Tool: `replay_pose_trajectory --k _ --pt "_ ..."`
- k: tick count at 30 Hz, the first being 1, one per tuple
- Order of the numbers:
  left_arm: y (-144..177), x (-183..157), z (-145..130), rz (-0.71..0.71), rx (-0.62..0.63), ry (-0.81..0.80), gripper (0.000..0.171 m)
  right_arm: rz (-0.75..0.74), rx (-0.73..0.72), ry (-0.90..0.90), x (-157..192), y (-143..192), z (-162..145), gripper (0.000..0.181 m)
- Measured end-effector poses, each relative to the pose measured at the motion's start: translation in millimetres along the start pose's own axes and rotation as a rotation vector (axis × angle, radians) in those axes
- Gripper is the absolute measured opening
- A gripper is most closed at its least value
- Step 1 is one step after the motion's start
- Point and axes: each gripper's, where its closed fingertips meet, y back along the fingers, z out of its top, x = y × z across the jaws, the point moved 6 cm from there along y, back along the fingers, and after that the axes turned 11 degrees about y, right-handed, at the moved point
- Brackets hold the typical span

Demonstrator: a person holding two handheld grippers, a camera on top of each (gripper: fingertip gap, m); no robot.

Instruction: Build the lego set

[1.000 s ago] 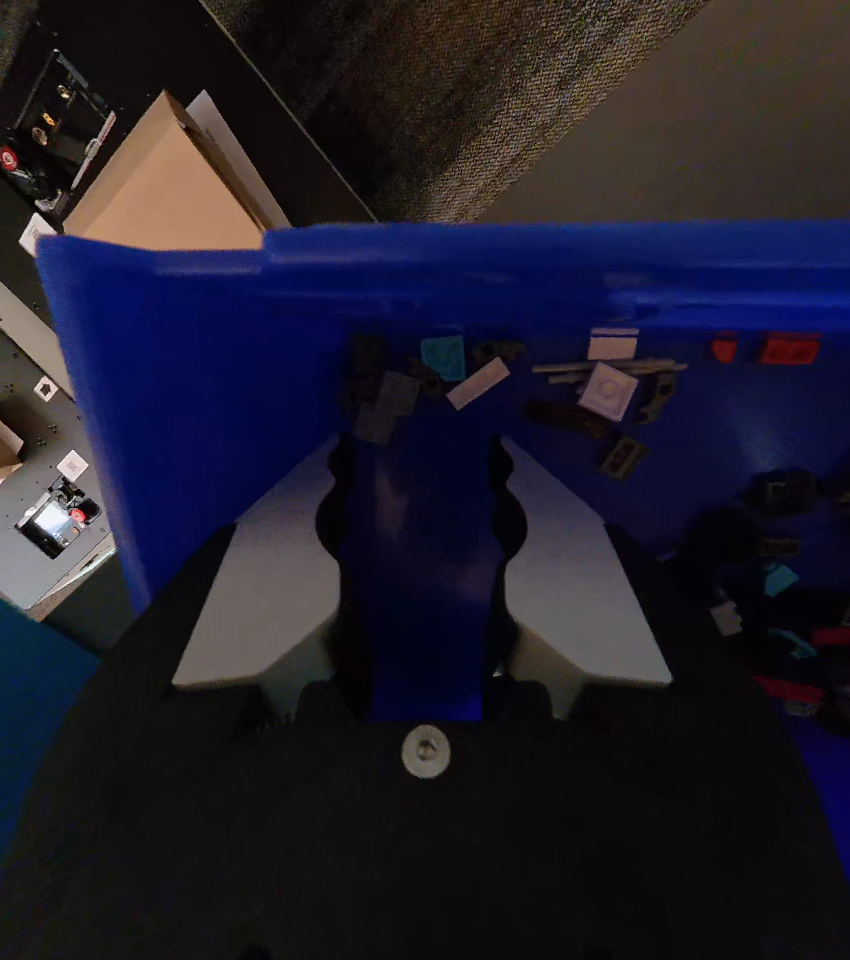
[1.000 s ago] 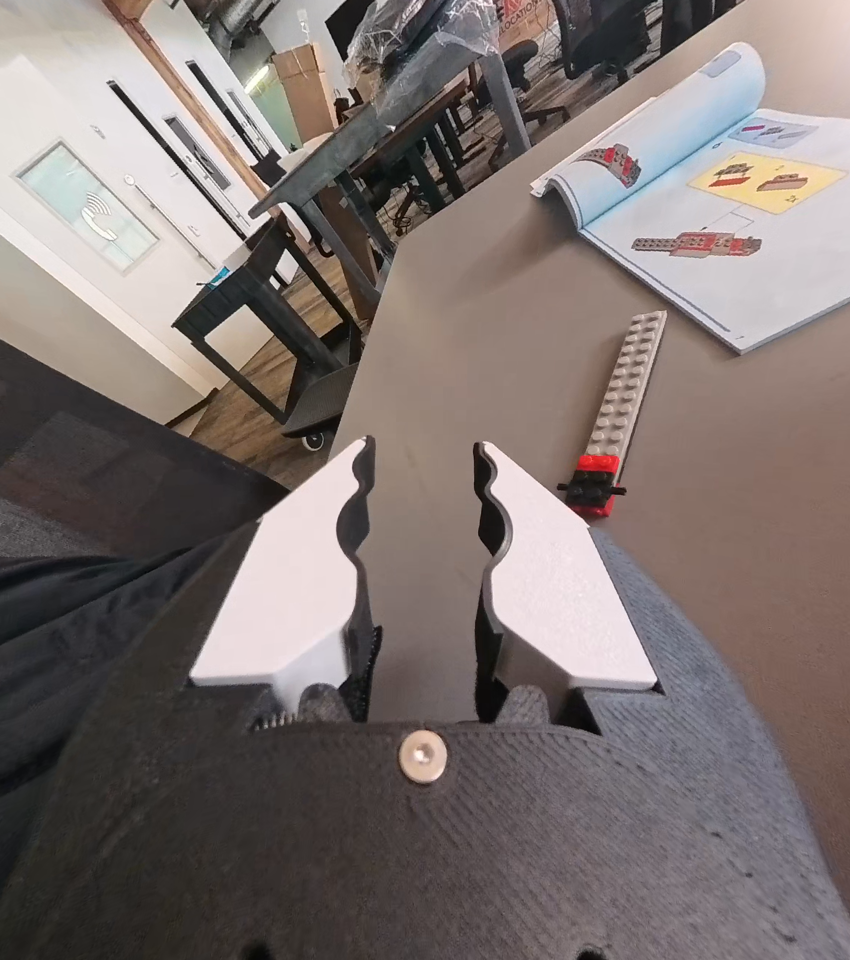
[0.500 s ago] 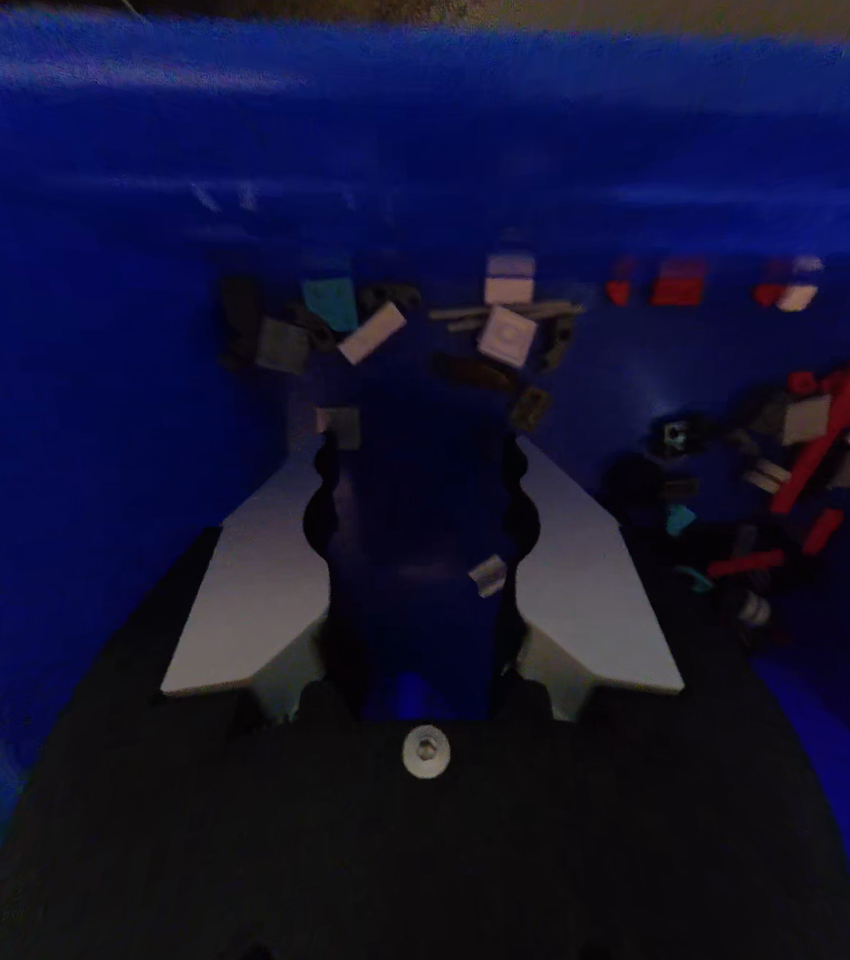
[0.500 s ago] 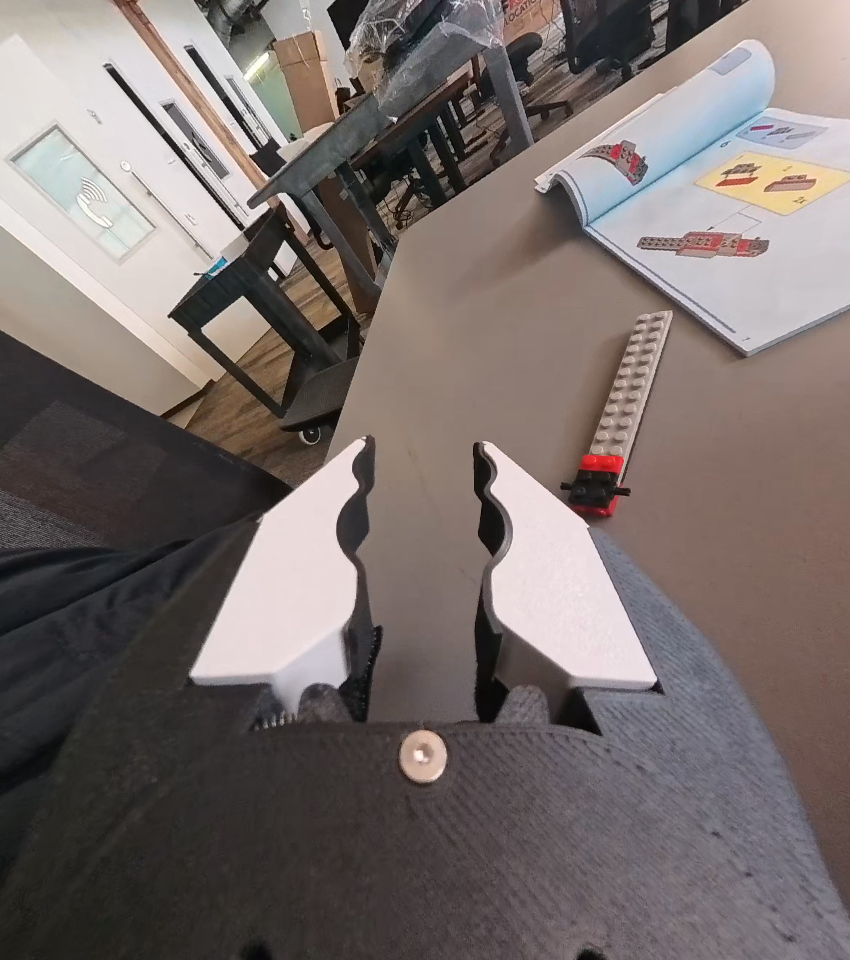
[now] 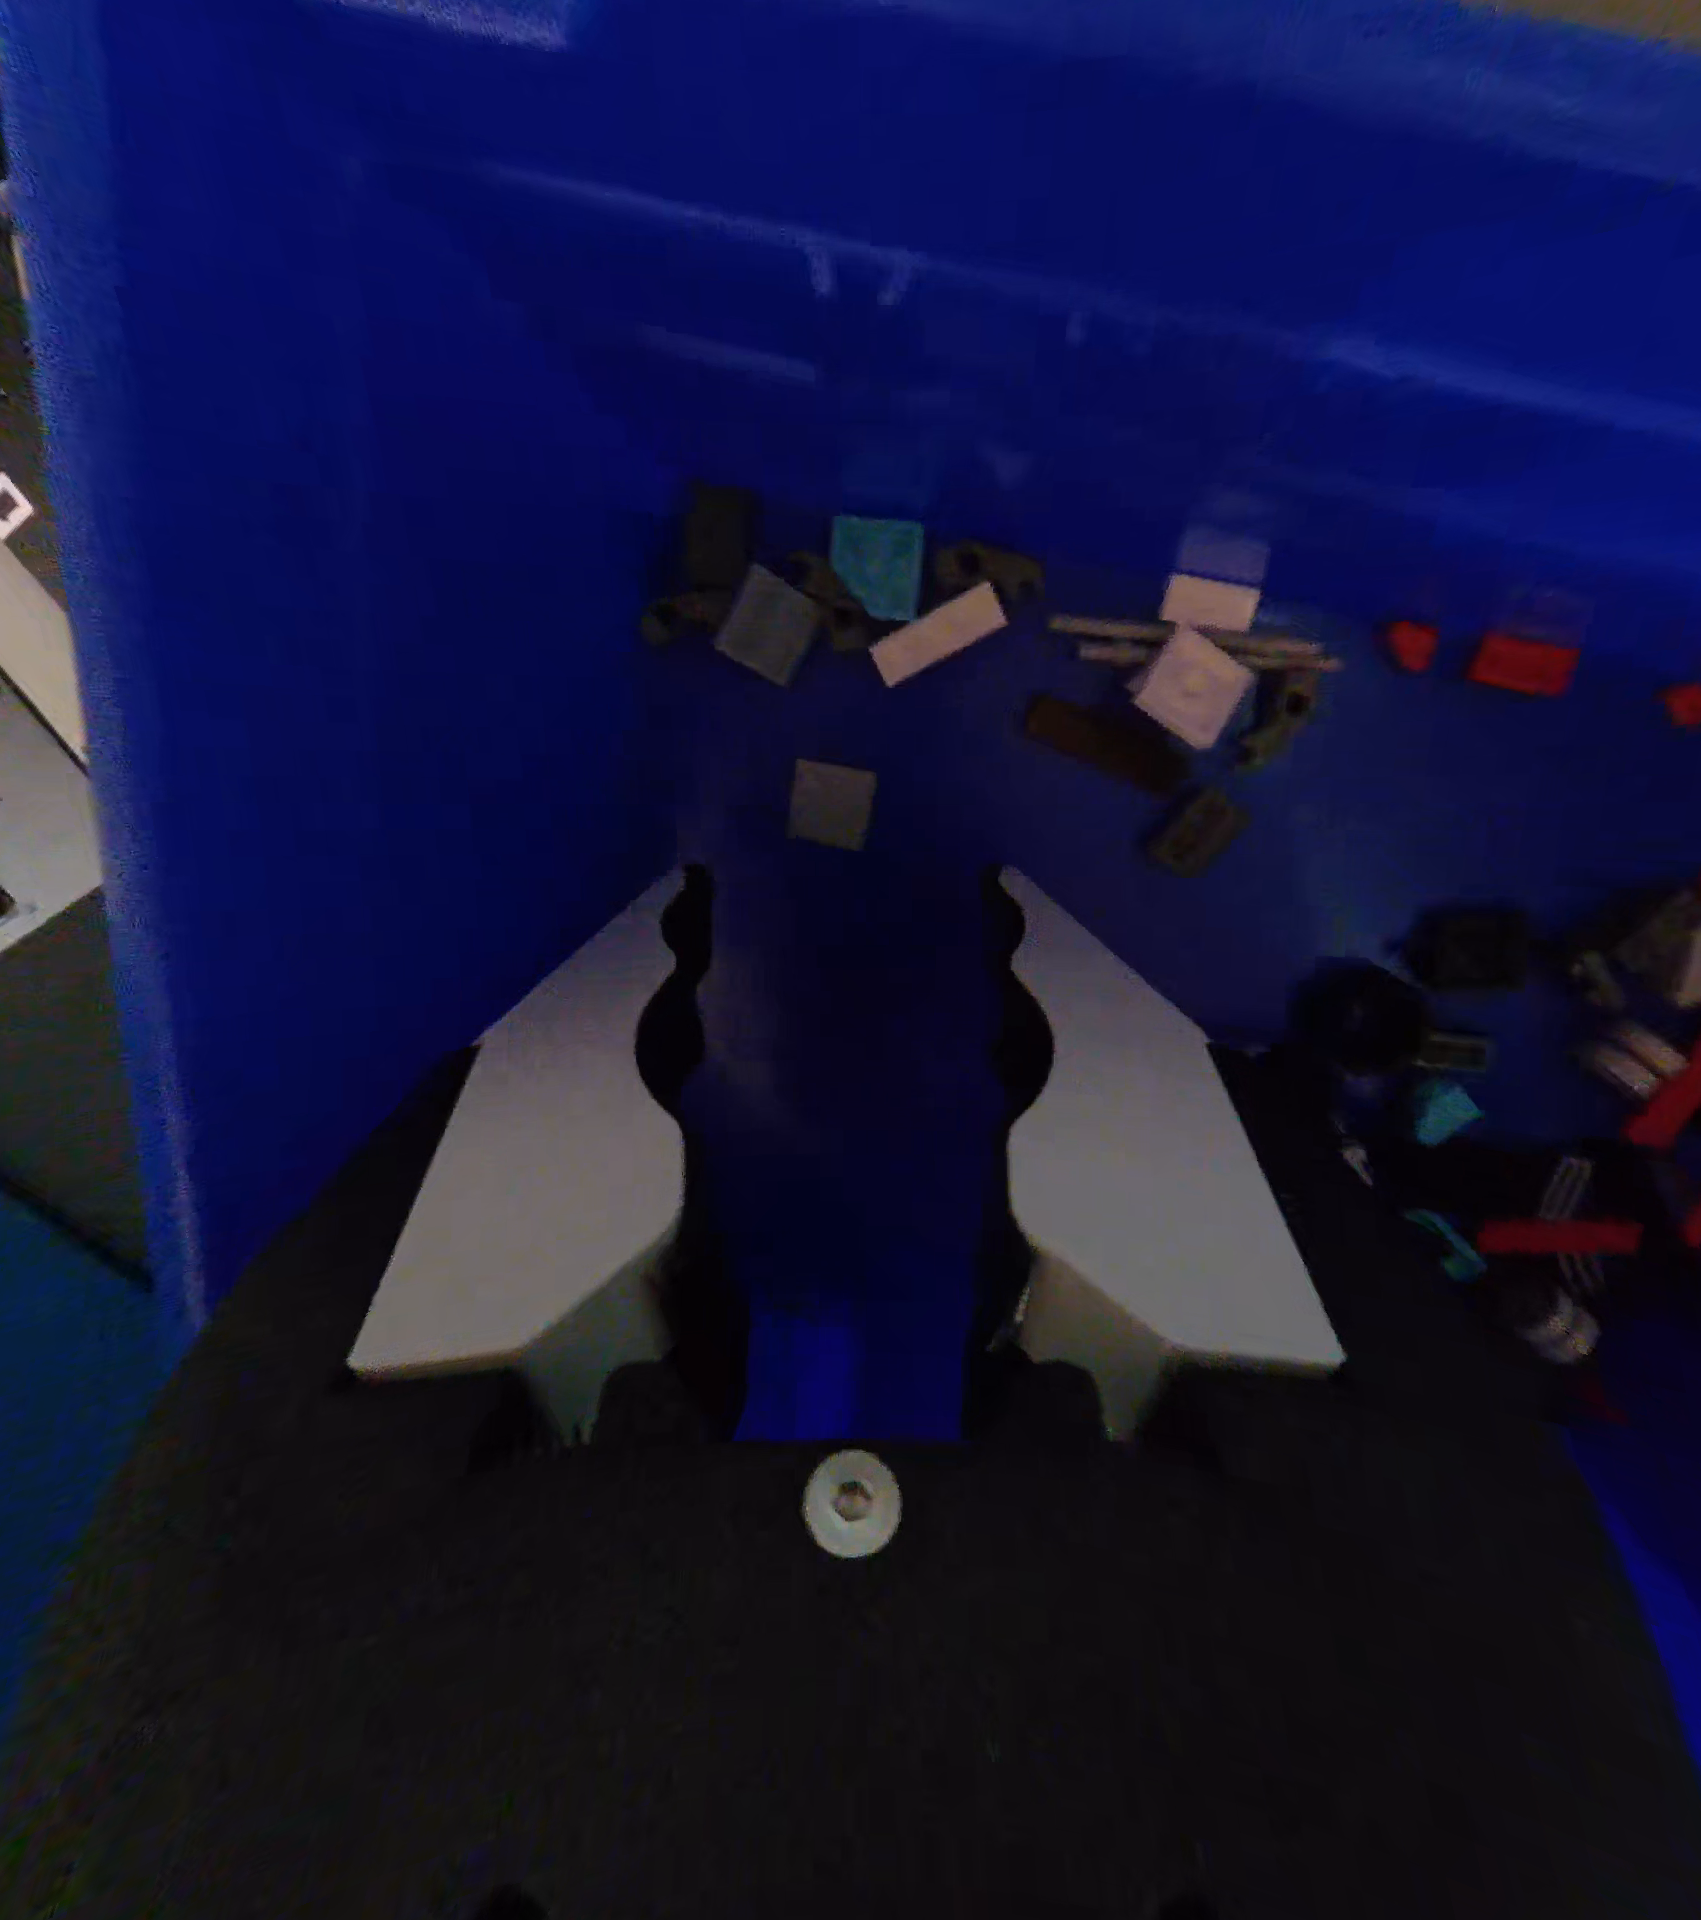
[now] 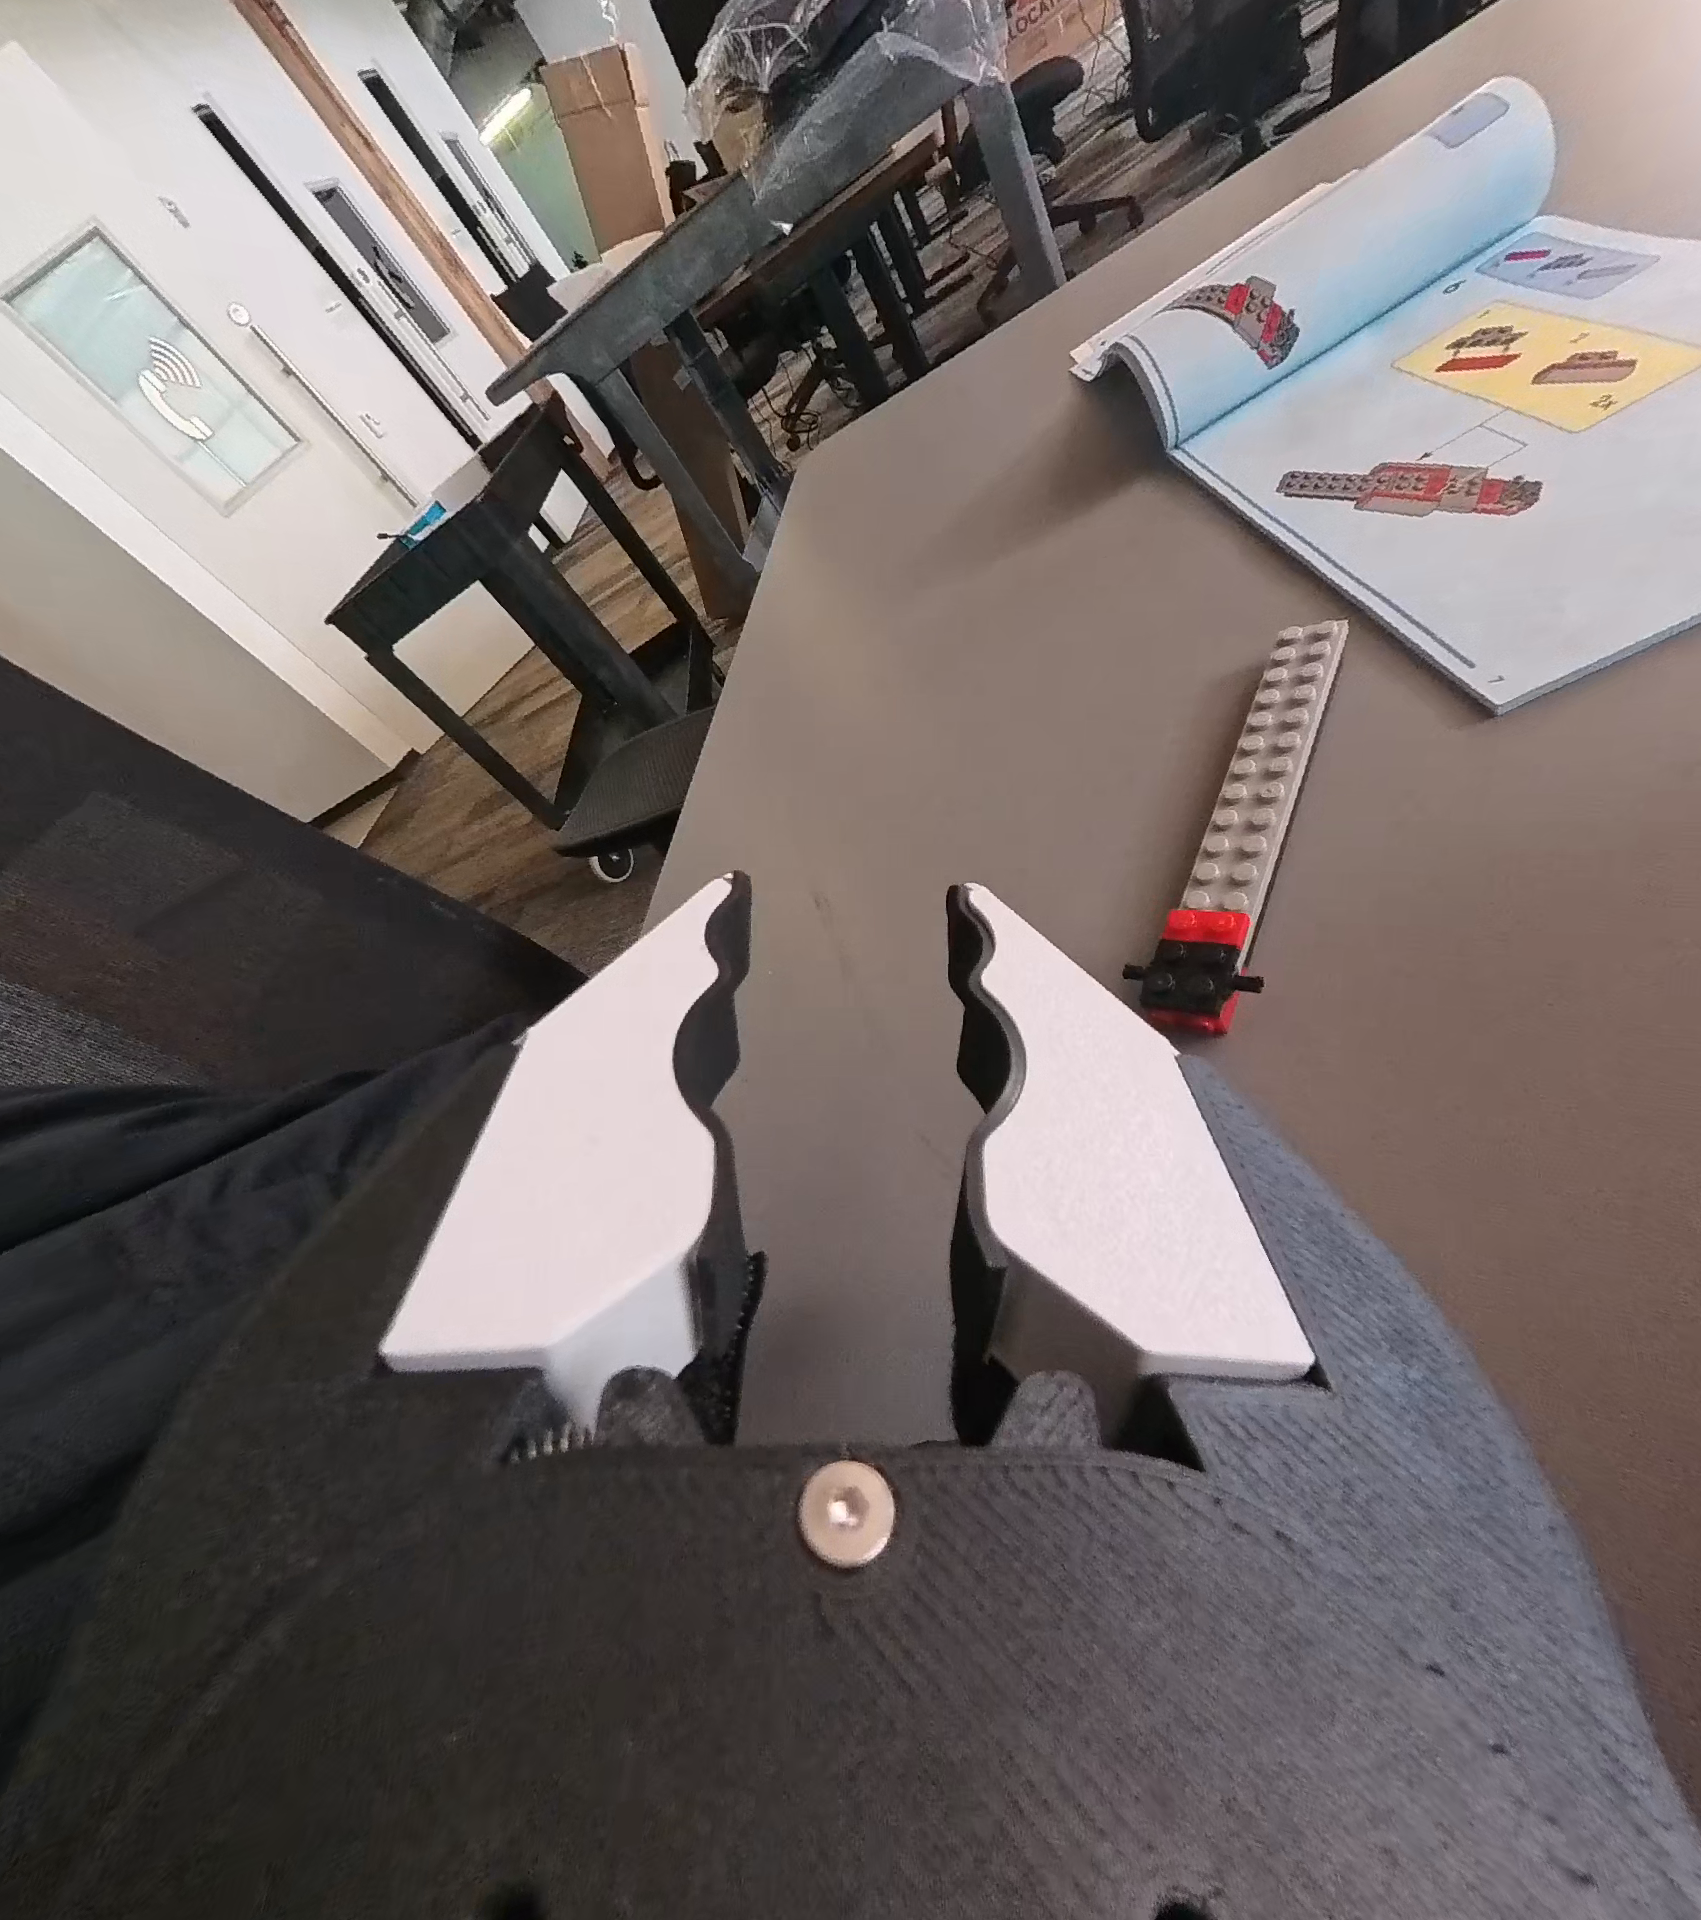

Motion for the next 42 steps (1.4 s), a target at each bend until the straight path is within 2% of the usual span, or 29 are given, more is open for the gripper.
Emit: replay_pose_trajectory --k 15,16,17,19,27,35,39,42 --pt "-14 7 7 -0.037 -0.008 0.040 0.042 0.008 0.002 0.005 1 0 0 0.040" --pt "-14 7 7 -0.040 -0.010 0.047 0.040 0.009 0.003 0.005 1 0 0 0.040" --pt "-14 6 6 -0.045 -0.009 0.050 0.029 0.009 0.003 0.004 1 0 0 0.040" --pt "-13 3 4 -0.048 -0.003 0.050 0.018 0.009 0.003 0.004 1 0 0 0.040" --pt "-7 -15 -2 -0.069 0.004 0.030 0.018 0.010 -0.001 0.002 1 0 0 0.040" --pt "48 -42 -13 -0.107 -0.106 0.053 0.017 0.011 -0.005 -0.001 1 0 0 0.040" --pt "93 -67 -35 -0.141 -0.167 0.079 0.017 0.009 -0.010 -0.002 1 1 0 0.040" --pt "136 -87 -62 -0.146 -0.227 0.115 0.017 0.007 -0.012 -0.004 0 1 1 0.040"
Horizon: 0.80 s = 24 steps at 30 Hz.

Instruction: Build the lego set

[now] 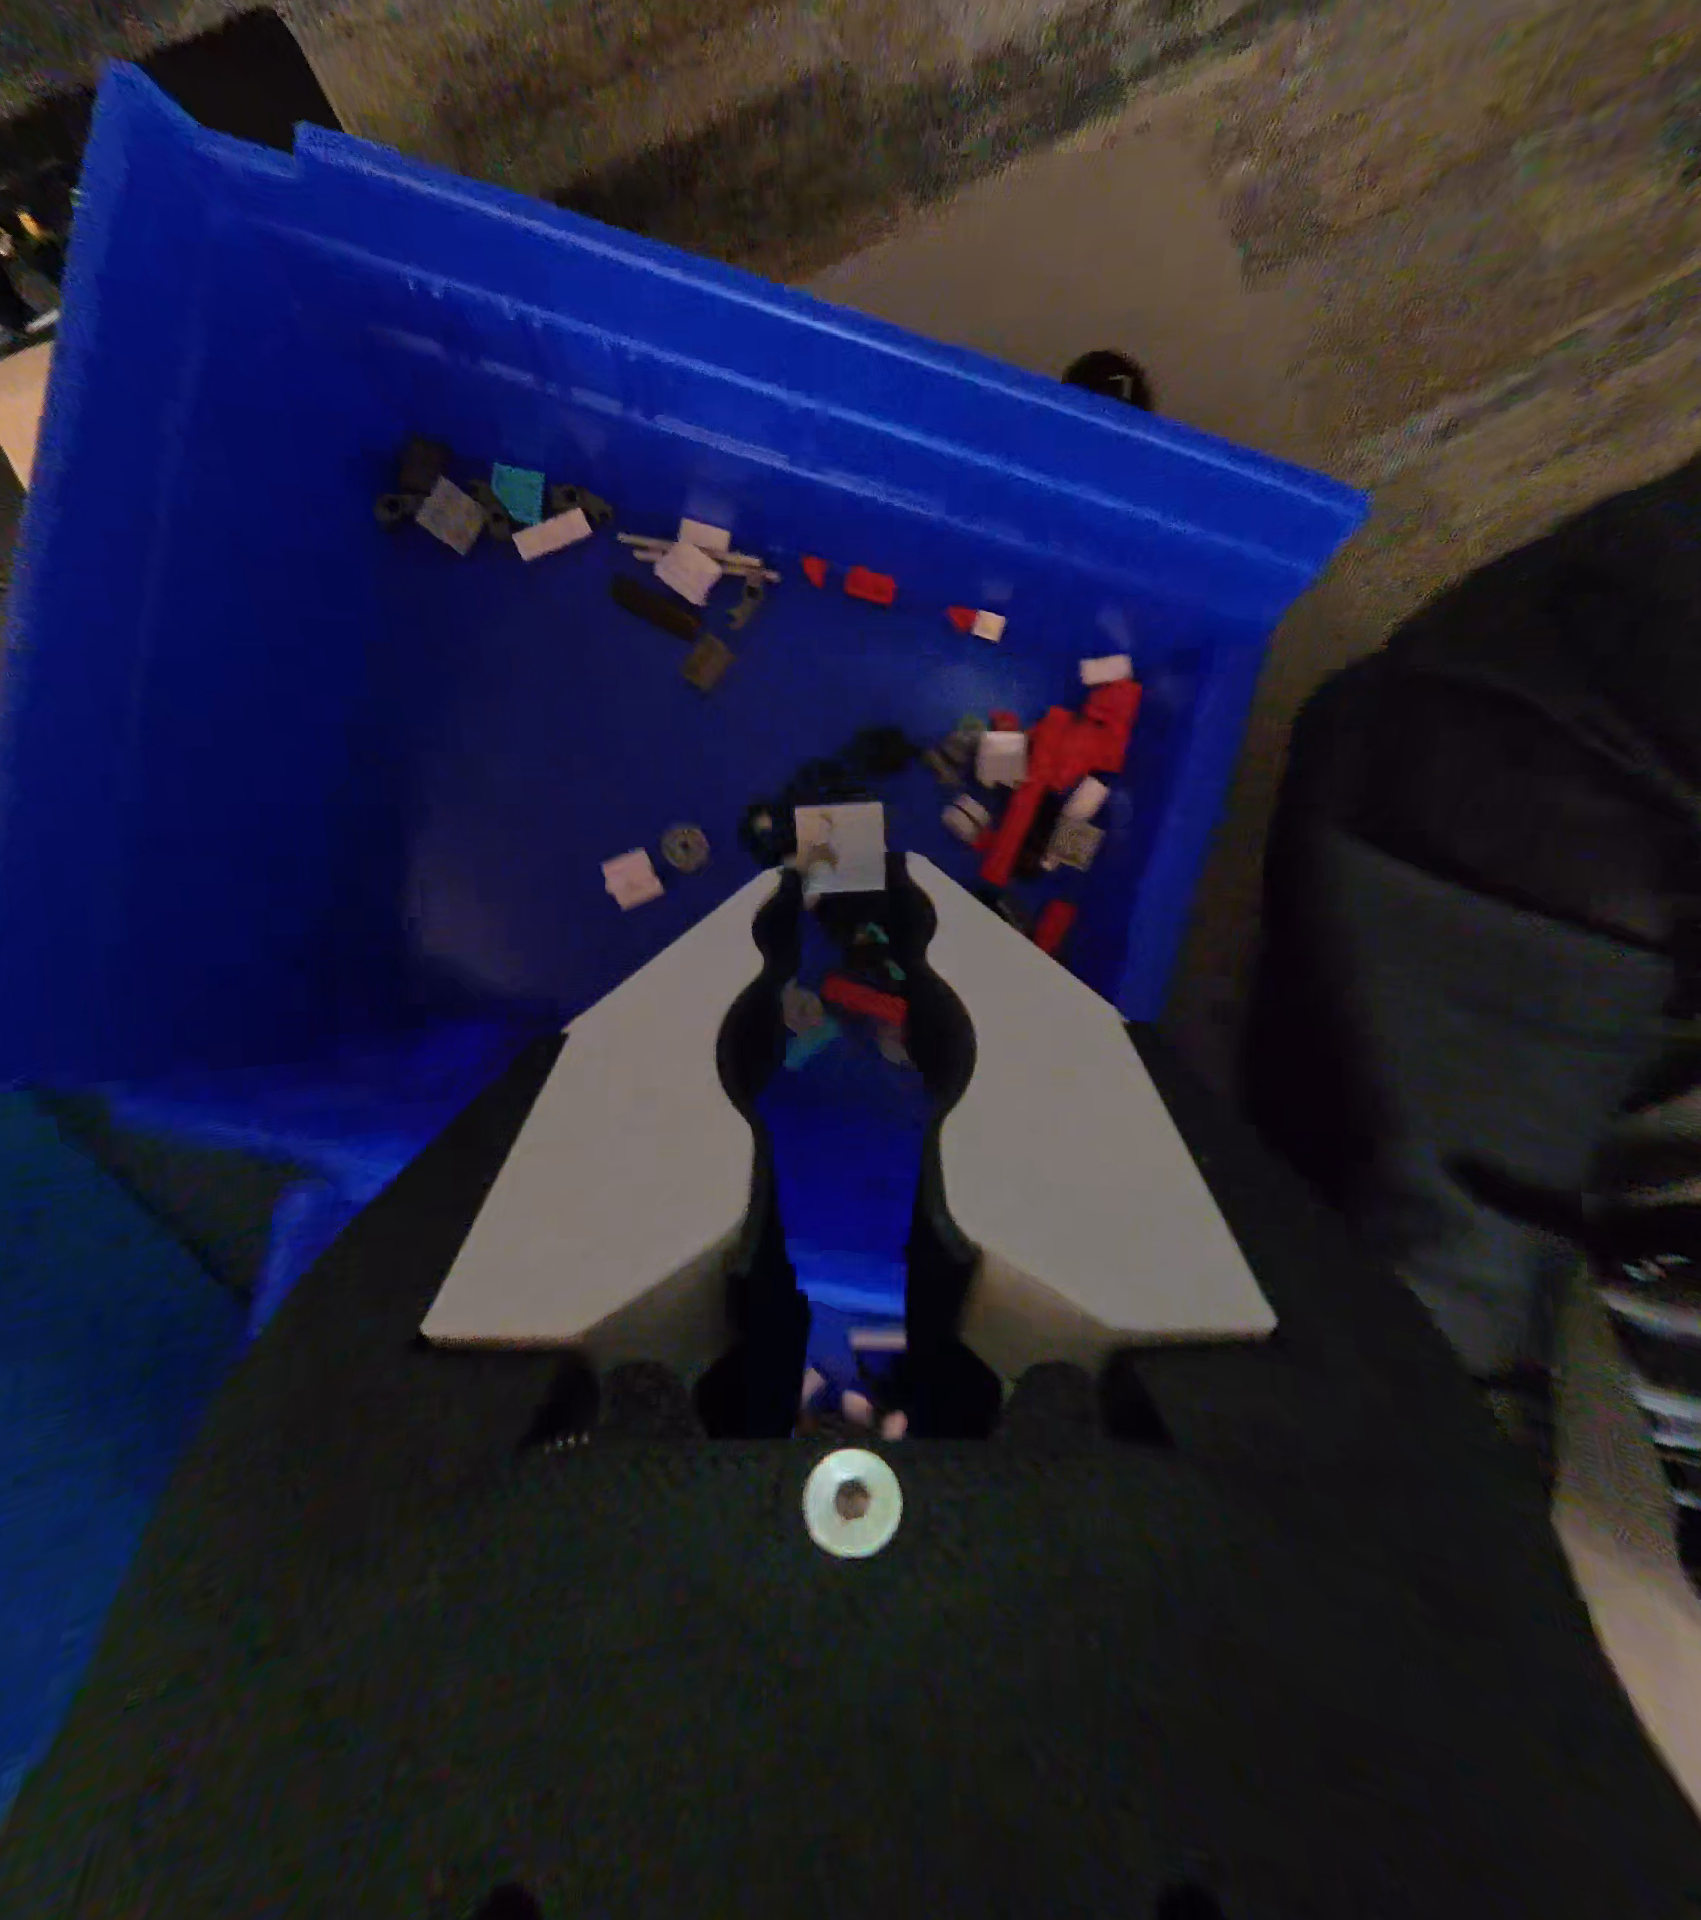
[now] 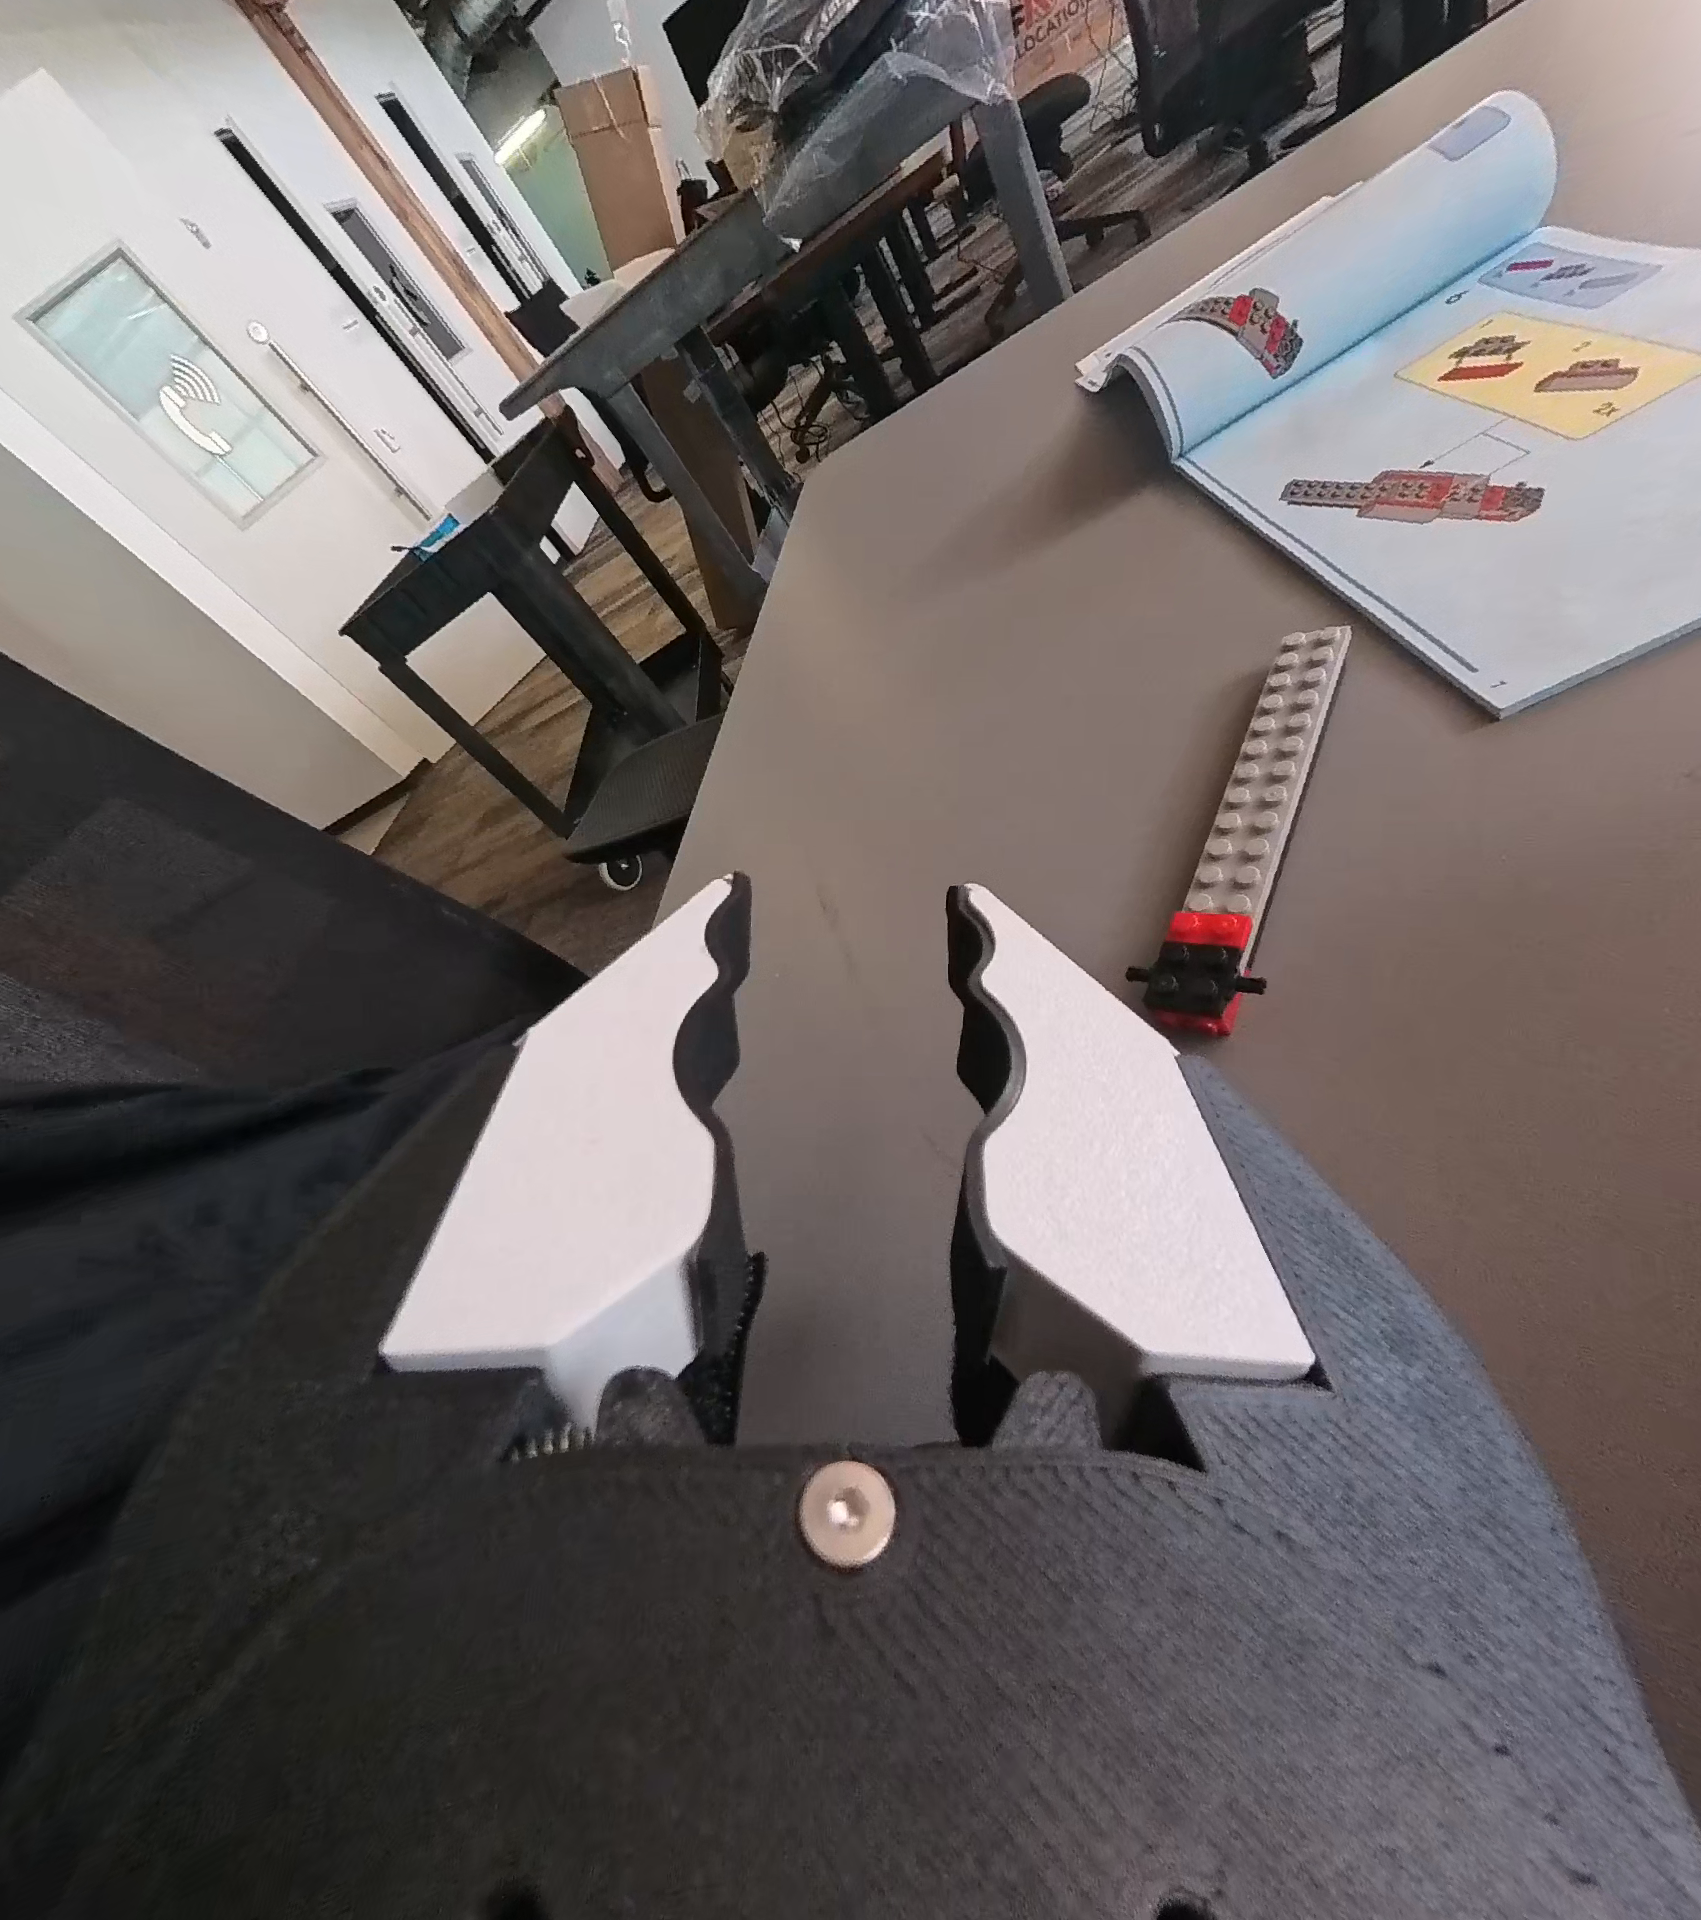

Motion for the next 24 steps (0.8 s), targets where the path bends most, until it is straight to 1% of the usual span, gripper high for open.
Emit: replay_pose_trajectory --k 3,7,12,15,18,20,22,24 --pt "51 -19 -28 0.038 -0.084 0.061 0.016 -0.004 -0.001 0.000 0 0 0 0.040" --pt "120 -35 -80 0.165 -0.184 0.175 0.016 -0.014 -0.006 -0.005 -1 1 0 0.040" --pt "198 -59 -159 0.348 -0.308 0.351 0.016 -0.034 -0.021 -0.019 -3 2 1 0.040" --pt "234 -77 -214 0.450 -0.374 0.470 0.016 -0.041 -0.032 -0.030 -5 3 1 0.040" --pt "256 -98 -273 0.533 -0.443 0.598 0.016 -0.041 -0.043 -0.038 -6 5 2 0.040" --pt "261 -115 -315 0.574 -0.485 0.694 0.016 -0.041 -0.048 -0.039 -6 5 2 0.040" --pt "258 -132 -357 0.607 -0.523 0.793 0.016 -0.044 -0.056 -0.041 -6 7 3 0.040" --pt "246 -150 -398 0.616 -0.564 0.900 0.016 -0.045 -0.060 -0.047 -6 8 3 0.040"
